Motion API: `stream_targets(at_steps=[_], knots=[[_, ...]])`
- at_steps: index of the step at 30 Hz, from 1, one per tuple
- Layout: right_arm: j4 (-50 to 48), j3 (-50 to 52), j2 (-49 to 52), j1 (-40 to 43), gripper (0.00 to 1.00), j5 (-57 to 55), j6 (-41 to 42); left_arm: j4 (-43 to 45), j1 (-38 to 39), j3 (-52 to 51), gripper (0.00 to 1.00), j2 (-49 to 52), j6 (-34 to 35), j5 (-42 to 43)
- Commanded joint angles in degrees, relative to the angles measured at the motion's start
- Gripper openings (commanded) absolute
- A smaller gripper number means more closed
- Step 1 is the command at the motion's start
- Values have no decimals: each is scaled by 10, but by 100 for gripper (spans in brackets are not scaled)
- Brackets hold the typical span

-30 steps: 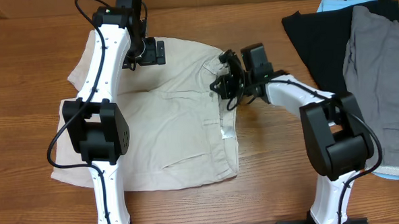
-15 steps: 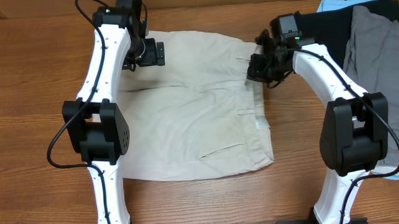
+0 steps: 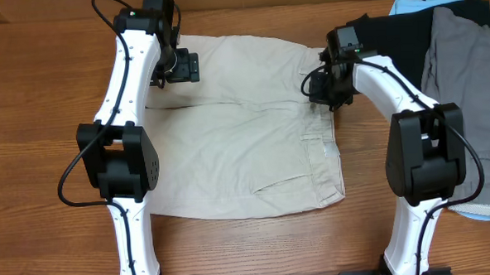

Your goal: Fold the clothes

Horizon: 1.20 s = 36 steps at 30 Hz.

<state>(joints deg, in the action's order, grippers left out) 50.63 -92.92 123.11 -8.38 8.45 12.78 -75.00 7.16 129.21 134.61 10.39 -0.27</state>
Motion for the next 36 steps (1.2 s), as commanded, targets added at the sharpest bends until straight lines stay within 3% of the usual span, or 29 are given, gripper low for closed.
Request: stream_targets(at_steps=[1, 6, 19, 20, 22, 24, 32, 36], knots=[[42, -47, -44, 4, 4, -29, -10, 0, -2, 0, 94, -1, 3, -16], [133, -88, -49, 7, 4, -107, -9, -6, -13, 0, 94, -2, 1, -17], [88, -42, 8, 57, 6, -163, 36, -25, -33, 0, 92, -3, -4, -18], [89, -44, 8, 61, 24, -161, 35, -25, -34, 1, 92, -5, -7, -18], [99, -54, 7, 68, 74, -151, 35, -28, -36, 5, 93, -9, -14, -19], [117, -73, 7, 74, 89, -124, 22, -35, -40, 17, 97, -17, -14, -19], [218, -197, -58, 73, 96, -67, 21, -52, -48, 70, 100, -127, -30, -17], [240, -236, -129, 66, 100, -14, 20, -26, -37, 70, 100, -179, -87, 5]])
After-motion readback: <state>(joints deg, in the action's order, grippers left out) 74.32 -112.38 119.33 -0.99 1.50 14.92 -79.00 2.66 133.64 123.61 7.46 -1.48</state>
